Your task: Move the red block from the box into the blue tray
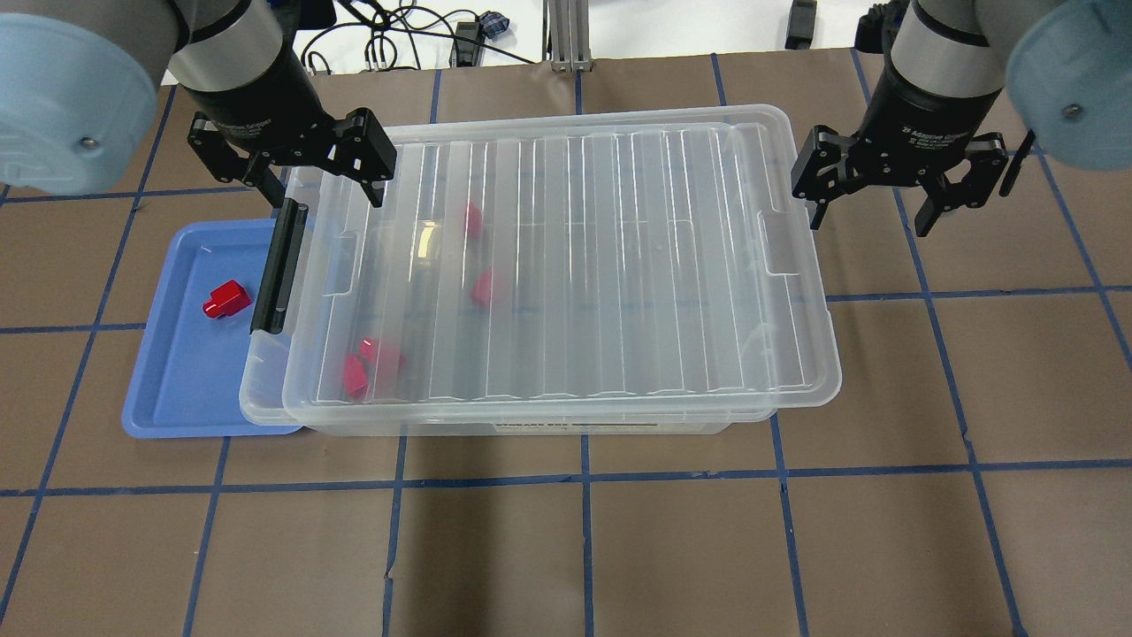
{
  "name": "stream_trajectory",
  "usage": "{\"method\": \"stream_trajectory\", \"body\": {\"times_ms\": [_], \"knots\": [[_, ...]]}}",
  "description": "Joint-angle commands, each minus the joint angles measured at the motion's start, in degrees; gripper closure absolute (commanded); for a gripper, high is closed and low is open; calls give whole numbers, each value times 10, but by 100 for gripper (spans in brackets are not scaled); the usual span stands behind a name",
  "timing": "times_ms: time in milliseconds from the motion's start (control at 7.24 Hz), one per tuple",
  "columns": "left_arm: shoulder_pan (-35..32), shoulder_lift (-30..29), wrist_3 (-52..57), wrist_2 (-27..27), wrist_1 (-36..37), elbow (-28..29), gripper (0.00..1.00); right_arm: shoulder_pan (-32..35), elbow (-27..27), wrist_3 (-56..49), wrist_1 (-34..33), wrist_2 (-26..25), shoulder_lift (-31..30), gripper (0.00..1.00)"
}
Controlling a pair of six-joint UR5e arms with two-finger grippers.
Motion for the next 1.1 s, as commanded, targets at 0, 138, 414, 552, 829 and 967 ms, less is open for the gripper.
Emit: {"method": "stream_trajectory", "body": {"times_ms": [0,138,414,552,829,967], "knots": [[0,-2,-1,0,0,0,0,0,-1,0,-2,1,-2,0],[0,-2,-1,0,0,0,0,0,-1,0,-2,1,-2,0],[-5,2,-1,0,0,0,0,0,-1,0,-2,1,-2,0],[-7,3,-1,0,0,0,0,0,-1,0,-2,1,-2,0],[-6,-1,-1,0,0,0,0,0,-1,0,-2,1,-2,0],[-7,-2,-1,0,0,0,0,0,-1,0,-2,1,-2,0]]}}
